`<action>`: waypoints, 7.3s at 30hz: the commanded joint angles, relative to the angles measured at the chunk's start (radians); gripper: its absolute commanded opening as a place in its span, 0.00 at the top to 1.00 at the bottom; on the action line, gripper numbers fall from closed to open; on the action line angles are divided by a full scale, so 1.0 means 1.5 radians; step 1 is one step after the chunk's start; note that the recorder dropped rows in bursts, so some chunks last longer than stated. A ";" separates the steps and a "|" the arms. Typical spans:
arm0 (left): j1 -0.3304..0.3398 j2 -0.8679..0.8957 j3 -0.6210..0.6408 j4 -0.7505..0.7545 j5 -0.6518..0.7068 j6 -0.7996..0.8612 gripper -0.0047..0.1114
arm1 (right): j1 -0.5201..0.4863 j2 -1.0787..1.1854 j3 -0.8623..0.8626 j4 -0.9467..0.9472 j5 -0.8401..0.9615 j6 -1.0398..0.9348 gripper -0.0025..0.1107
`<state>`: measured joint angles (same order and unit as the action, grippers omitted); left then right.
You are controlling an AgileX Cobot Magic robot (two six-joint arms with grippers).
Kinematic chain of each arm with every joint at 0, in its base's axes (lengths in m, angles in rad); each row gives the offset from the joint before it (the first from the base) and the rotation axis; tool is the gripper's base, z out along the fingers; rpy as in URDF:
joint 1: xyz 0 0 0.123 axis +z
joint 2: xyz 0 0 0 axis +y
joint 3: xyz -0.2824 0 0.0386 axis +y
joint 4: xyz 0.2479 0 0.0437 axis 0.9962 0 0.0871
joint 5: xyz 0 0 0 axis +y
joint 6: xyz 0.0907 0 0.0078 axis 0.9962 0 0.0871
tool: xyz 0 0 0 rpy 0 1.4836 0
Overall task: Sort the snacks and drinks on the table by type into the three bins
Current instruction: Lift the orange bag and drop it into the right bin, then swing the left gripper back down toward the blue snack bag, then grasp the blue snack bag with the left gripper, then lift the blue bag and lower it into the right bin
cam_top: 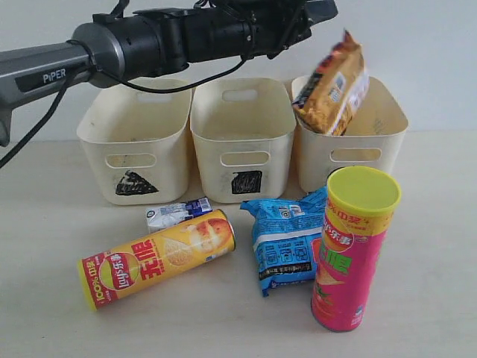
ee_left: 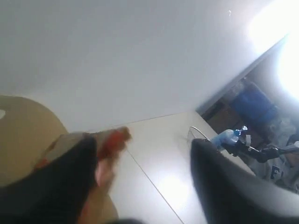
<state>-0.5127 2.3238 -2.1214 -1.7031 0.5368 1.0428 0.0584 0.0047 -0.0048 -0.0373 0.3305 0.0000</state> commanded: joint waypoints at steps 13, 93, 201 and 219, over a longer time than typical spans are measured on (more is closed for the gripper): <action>-0.007 -0.056 -0.005 0.250 0.013 -0.177 0.47 | -0.005 -0.003 0.003 0.001 -0.006 0.000 0.98; -0.017 -0.345 0.656 0.429 0.017 -0.213 0.18 | -0.005 -0.003 0.003 0.001 -0.006 0.000 0.98; -0.083 -0.158 0.443 0.206 0.044 -0.176 0.92 | -0.005 -0.003 0.003 0.001 -0.006 0.000 0.98; -0.083 -0.194 0.276 0.238 -0.020 -0.171 0.92 | -0.005 -0.003 0.003 0.001 -0.006 0.000 0.98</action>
<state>-0.6398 2.0468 -1.6604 -1.3557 0.5447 0.7780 0.0584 0.0047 -0.0048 -0.0373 0.3305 0.0000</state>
